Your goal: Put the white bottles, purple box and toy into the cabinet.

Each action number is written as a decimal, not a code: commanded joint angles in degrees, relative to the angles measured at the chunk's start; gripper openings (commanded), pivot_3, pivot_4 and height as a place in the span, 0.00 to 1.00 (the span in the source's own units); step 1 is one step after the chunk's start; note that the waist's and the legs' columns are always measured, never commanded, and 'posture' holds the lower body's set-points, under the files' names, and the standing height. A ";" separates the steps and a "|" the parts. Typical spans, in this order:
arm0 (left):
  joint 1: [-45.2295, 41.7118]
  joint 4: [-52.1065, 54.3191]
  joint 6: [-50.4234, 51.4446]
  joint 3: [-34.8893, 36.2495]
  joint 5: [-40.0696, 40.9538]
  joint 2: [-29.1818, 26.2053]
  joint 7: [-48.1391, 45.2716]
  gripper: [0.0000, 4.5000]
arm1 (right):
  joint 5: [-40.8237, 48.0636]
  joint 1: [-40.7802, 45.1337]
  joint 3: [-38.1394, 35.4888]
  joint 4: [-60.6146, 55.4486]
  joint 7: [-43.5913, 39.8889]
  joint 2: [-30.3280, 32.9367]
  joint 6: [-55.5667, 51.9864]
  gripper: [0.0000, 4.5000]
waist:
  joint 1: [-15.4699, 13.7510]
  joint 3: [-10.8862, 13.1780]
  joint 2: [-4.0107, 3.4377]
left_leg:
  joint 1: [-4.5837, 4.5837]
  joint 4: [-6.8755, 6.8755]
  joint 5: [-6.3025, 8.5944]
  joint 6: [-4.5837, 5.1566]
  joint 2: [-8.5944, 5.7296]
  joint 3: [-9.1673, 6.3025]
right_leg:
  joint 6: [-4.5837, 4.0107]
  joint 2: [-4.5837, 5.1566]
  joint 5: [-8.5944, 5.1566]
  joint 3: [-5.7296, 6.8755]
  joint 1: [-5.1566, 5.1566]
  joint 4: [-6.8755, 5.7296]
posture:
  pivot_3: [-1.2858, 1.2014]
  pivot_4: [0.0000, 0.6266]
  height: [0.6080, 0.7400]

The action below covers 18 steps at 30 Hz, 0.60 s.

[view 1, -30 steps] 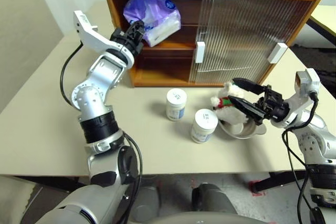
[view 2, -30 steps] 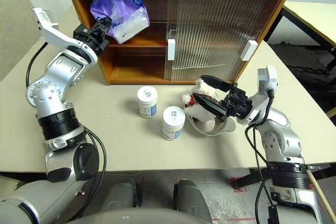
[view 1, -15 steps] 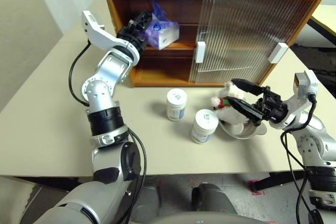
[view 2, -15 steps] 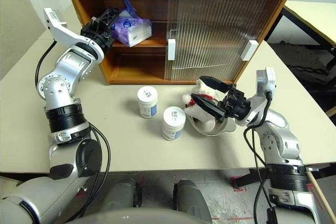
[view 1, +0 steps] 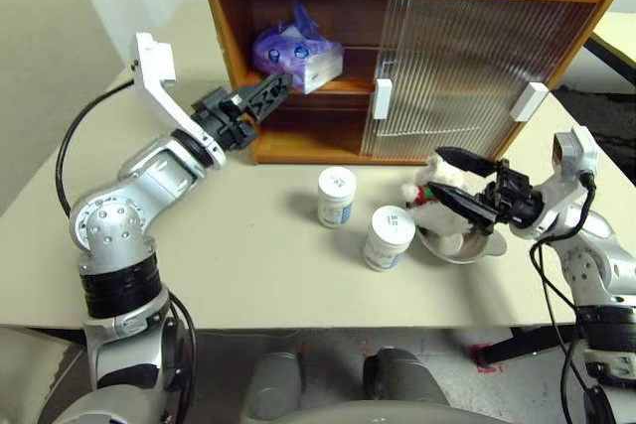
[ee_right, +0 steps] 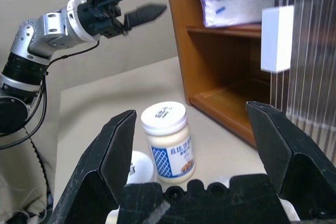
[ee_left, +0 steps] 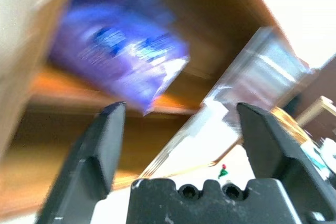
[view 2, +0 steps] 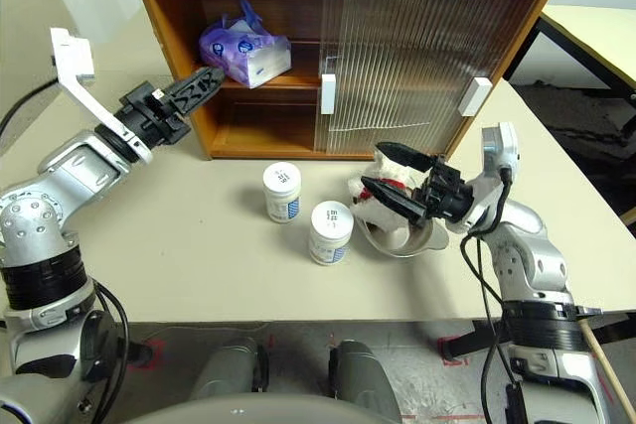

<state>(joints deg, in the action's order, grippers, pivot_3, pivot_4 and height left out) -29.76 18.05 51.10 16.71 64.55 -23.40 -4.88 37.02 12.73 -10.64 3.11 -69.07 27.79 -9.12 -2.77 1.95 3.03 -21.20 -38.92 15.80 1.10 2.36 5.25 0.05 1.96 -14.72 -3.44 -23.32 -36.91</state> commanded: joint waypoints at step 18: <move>-9.16 -23.03 -24.23 -14.51 -35.66 1.95 -17.52 0.00 | -0.49 -2.33 0.44 -1.38 1.65 -1.22 1.42 1.00 | 0.18 0.06 -0.18 | -0.05 0.02 -0.20 0.31 0.28 -0.03 | 0.05 -0.03 0.02 -0.03 -0.04 0.00 | 0.56 0.00 1.00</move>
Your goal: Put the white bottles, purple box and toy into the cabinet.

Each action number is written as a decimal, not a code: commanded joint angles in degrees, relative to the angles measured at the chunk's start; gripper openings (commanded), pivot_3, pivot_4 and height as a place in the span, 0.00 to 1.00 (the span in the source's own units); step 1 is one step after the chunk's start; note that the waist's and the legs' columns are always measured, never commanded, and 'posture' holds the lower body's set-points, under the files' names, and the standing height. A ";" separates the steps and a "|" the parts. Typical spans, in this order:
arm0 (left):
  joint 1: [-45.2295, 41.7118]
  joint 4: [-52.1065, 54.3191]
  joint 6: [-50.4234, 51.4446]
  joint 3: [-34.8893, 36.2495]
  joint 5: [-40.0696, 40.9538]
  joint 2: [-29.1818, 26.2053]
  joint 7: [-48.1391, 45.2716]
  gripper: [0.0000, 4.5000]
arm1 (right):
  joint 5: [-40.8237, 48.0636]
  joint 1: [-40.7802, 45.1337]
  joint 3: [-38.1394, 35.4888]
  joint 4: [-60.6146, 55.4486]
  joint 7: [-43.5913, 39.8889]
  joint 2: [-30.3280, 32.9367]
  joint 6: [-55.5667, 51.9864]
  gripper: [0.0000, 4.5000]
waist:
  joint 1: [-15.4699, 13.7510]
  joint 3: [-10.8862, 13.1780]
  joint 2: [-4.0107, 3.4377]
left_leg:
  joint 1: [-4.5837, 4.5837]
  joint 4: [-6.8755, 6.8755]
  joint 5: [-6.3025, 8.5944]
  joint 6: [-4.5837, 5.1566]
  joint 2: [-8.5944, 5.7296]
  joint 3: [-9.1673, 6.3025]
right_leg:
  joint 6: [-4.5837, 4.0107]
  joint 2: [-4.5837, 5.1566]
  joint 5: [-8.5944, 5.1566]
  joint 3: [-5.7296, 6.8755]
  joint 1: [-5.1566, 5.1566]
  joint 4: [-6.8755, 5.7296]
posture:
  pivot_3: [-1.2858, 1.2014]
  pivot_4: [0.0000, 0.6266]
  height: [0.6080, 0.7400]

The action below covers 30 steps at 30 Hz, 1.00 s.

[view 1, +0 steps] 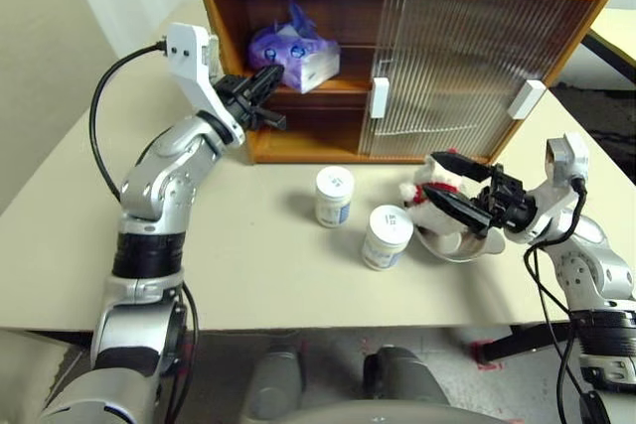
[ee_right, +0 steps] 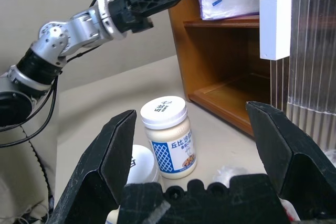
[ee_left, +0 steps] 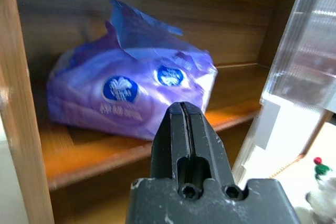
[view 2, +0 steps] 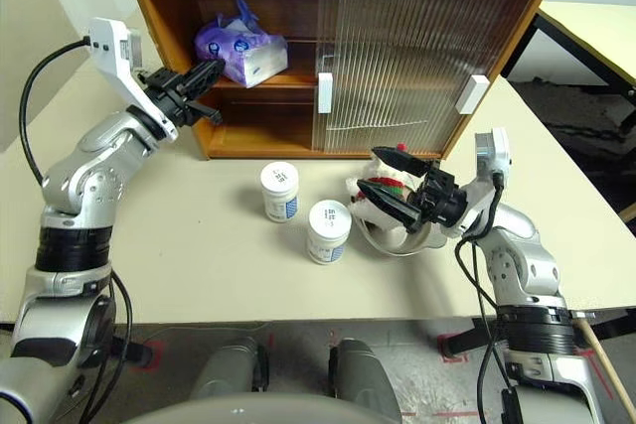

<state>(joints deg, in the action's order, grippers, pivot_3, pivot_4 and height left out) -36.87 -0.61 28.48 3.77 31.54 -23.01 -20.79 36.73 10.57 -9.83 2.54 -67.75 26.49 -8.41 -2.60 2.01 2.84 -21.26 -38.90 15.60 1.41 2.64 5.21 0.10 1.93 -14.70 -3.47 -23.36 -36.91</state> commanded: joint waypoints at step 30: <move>-10.89 -18.65 -6.32 1.90 -3.66 10.30 -16.96 0.00 | 0.21 -0.48 -0.84 -1.72 1.67 0.92 0.39 1.00 | 0.85 0.00 0.01 | -0.05 -0.02 -0.02 0.06 -0.18 -0.02 | 0.09 -0.03 0.02 0.00 -0.02 0.00 | 0.55 0.00 1.00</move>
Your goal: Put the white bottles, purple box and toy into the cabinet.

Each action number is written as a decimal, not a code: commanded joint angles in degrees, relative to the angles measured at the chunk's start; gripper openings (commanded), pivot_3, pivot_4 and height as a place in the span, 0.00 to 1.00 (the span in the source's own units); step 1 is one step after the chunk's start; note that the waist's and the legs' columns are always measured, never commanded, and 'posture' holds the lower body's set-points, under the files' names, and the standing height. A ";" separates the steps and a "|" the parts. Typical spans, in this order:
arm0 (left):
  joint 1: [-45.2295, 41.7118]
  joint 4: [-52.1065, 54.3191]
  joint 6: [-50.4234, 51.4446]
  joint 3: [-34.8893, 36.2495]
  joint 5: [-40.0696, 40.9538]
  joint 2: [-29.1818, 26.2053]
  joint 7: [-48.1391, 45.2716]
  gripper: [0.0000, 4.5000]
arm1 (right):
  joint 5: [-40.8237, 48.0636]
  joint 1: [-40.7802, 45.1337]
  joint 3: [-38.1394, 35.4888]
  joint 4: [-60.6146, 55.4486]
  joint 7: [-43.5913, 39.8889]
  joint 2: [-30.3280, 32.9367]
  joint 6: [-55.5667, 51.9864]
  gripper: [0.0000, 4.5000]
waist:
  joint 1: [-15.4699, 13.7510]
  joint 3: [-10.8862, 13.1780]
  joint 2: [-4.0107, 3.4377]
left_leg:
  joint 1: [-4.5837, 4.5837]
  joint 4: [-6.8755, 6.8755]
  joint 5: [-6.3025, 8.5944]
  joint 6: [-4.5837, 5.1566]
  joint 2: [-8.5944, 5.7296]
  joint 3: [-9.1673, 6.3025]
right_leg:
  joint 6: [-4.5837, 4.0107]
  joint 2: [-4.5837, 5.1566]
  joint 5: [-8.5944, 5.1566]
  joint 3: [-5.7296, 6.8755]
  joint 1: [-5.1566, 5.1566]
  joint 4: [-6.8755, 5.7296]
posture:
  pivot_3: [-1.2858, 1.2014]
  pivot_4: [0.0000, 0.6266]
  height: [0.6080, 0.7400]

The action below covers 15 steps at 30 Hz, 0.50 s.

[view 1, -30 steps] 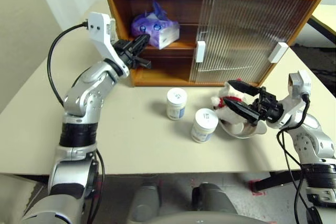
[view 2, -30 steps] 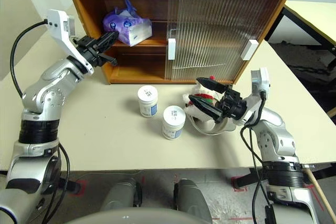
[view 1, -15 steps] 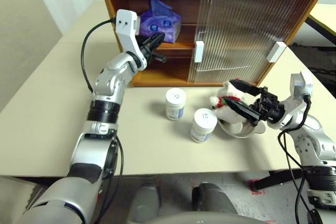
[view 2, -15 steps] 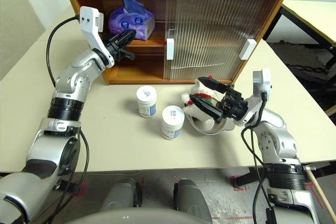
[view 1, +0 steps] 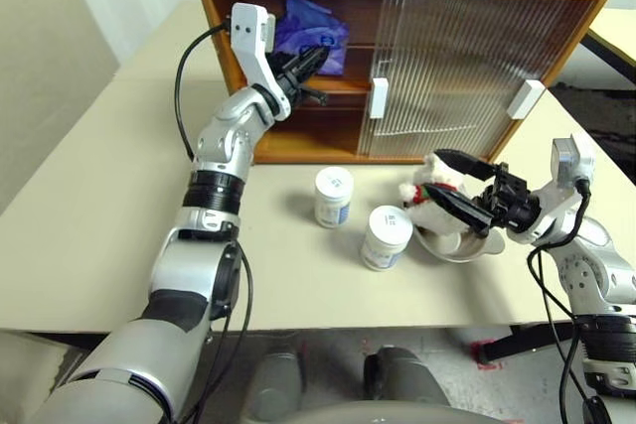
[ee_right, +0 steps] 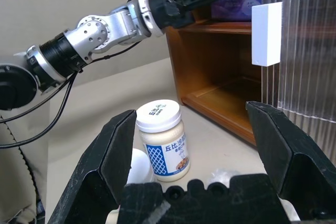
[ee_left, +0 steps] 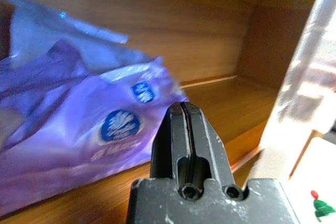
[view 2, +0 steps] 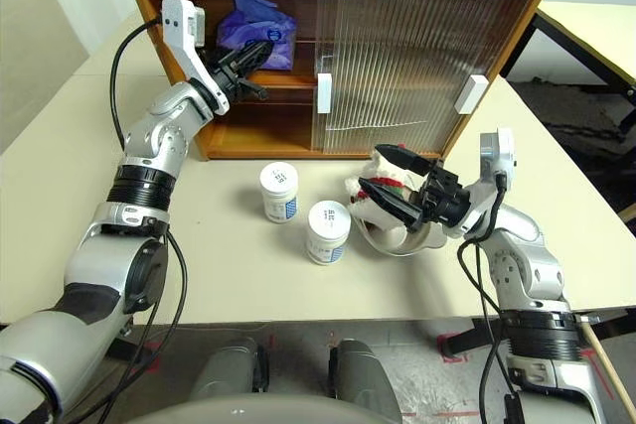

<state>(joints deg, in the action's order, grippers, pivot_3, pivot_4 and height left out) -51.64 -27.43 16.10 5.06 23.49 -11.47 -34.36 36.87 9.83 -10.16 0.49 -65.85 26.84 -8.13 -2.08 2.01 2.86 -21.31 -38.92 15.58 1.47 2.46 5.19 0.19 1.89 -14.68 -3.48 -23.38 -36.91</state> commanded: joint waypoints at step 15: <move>34.61 32.18 14.37 -0.89 8.75 -19.27 -17.36 0.99 | 0.59 0.31 -1.37 1.88 -1.82 1.72 0.09 1.00 | 0.58 0.08 -0.12 | 0.25 -0.02 -0.05 0.03 0.23 0.05 | 0.03 0.19 -0.19 0.04 0.04 -0.40 | 0.57 0.00 1.00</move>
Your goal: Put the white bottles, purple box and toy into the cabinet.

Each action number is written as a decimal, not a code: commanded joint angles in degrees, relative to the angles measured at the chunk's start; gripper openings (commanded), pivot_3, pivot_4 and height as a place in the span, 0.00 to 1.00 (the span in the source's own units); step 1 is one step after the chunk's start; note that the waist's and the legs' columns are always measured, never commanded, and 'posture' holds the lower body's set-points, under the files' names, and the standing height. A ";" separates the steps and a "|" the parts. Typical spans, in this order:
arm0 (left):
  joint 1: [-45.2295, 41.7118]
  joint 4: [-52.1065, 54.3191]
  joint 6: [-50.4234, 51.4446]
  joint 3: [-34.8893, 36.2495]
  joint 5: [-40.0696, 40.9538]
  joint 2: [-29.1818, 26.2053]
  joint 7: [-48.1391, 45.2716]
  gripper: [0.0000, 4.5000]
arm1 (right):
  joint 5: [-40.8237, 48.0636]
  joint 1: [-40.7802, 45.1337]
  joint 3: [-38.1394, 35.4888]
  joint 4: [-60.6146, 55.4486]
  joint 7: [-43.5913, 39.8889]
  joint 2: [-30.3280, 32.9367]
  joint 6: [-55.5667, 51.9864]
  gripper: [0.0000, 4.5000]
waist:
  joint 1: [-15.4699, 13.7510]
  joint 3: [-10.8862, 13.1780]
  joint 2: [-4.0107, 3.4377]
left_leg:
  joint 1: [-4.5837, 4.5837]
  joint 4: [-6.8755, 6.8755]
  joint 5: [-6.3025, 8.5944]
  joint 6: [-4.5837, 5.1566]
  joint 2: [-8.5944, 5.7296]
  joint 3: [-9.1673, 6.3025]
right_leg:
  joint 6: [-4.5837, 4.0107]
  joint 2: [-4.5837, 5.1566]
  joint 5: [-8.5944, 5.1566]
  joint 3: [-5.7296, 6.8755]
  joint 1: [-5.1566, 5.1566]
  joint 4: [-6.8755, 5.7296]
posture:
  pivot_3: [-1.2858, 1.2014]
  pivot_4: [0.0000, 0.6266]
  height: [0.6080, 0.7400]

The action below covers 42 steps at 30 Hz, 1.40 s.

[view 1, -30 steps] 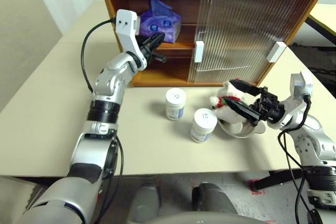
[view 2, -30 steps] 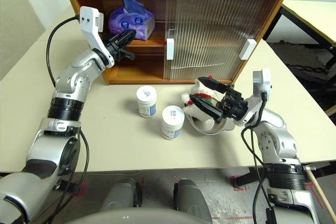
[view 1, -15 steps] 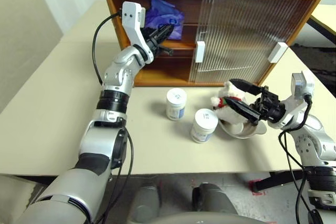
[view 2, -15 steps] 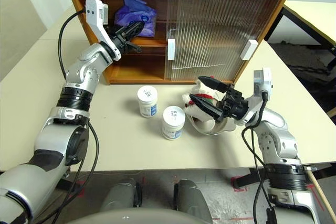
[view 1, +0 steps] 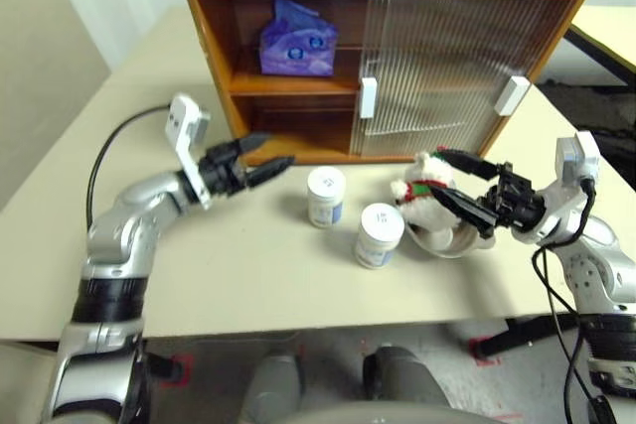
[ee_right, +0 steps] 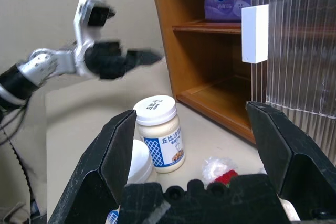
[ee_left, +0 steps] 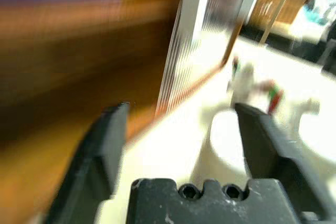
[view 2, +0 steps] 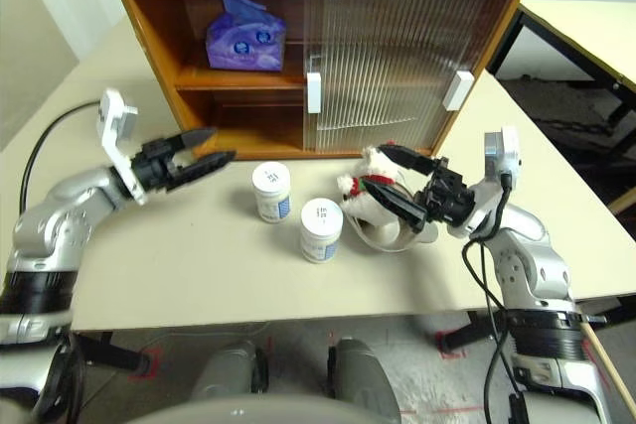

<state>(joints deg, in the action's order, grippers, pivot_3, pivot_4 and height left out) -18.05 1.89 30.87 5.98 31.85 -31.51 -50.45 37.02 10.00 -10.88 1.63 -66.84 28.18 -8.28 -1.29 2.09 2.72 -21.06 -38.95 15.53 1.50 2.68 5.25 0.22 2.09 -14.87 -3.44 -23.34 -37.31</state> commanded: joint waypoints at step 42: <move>2.33 -16.87 -21.13 -15.30 -20.48 12.76 1.12 0.99 | -2.75 -0.75 -0.94 -2.44 3.46 -7.42 14.48 1.00 | -1.19 -0.04 -0.24 | -0.09 0.01 -0.01 0.03 0.02 0.04 | -0.02 -0.05 0.02 -0.05 -0.10 0.00 | 0.56 0.00 1.00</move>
<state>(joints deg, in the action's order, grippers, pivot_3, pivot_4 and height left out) -15.19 -14.23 9.20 -8.25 12.76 -18.97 -49.94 34.96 9.67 -11.97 -0.86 -63.84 21.04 4.77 -2.48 2.05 2.48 -21.15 -38.94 15.52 1.53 2.71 5.28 0.18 2.04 -14.85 -3.49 -23.44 -37.31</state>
